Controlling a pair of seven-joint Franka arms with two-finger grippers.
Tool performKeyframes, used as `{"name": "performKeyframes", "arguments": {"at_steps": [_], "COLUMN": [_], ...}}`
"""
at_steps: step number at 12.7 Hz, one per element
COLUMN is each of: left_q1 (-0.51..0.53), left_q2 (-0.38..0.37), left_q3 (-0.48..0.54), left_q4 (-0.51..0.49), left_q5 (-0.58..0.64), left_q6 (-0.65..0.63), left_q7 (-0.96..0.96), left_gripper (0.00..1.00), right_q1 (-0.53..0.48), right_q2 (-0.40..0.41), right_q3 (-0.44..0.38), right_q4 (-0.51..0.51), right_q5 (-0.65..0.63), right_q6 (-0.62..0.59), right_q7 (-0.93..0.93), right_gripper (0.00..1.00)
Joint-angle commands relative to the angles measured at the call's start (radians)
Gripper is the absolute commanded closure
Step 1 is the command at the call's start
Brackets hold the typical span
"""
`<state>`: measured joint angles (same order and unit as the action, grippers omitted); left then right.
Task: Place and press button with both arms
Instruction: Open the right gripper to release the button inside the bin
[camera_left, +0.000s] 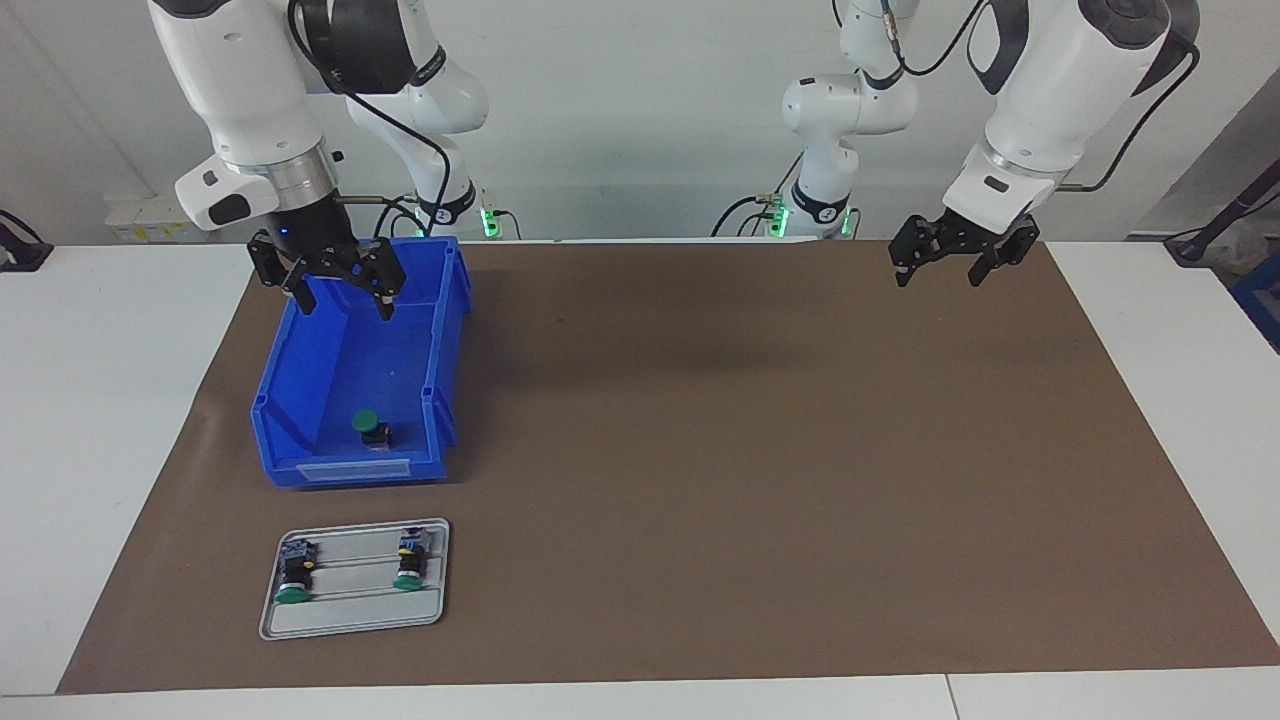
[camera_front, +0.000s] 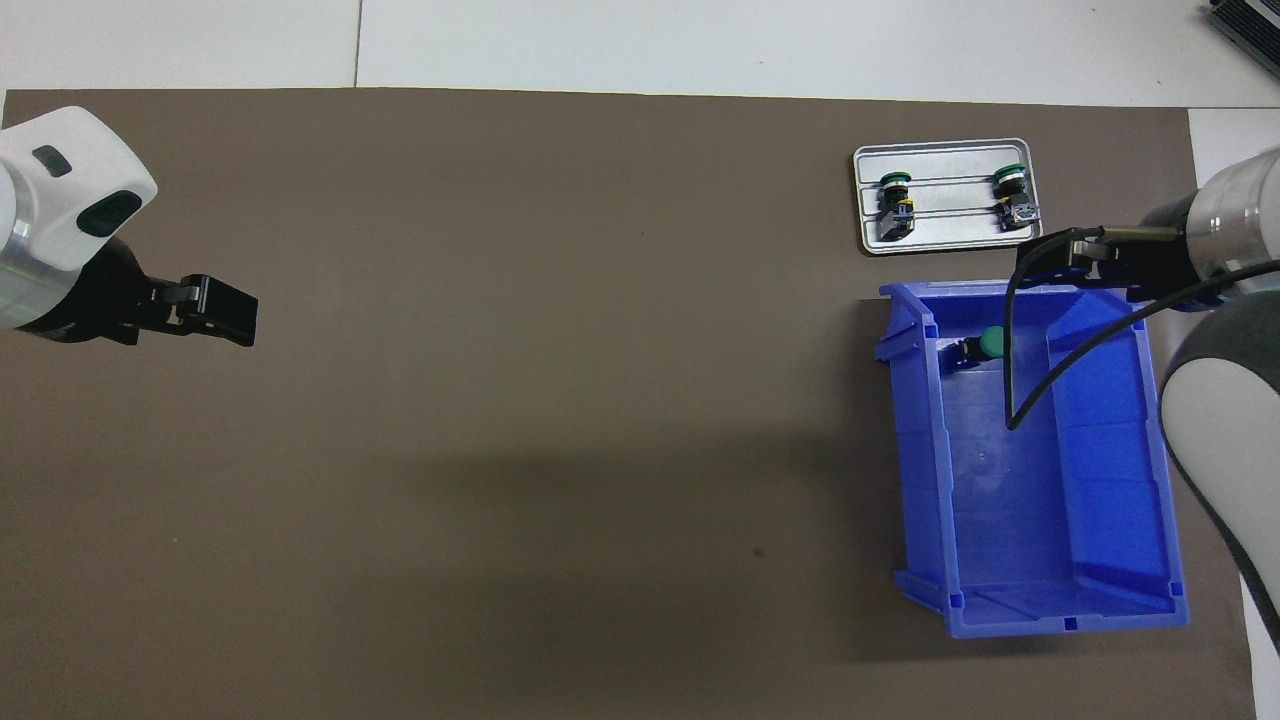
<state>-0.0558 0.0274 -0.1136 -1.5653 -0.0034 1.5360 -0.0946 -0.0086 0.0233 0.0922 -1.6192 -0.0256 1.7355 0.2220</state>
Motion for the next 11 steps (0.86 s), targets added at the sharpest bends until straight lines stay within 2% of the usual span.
{"name": "performKeyframes", "arguments": {"at_steps": [1, 11], "left_q1": [0.014, 0.014], "left_q2": [-0.034, -0.034], "left_q3": [-0.003, -0.003], "left_q4": [-0.036, -0.036], "left_q5": [-0.012, -0.012], "left_q6": [0.003, 0.003], "left_q7": [0.019, 0.018], "left_gripper": [0.0, 0.0], "right_q1": [-0.016, -0.019], "right_q2": [0.003, 0.0], "right_q3": [0.004, 0.004], "right_q4": [0.001, -0.008], "right_q5": [-0.019, -0.005], "right_q6": [-0.043, -0.03], "right_q7": [0.013, -0.001], "right_gripper": [0.0, 0.0]}}
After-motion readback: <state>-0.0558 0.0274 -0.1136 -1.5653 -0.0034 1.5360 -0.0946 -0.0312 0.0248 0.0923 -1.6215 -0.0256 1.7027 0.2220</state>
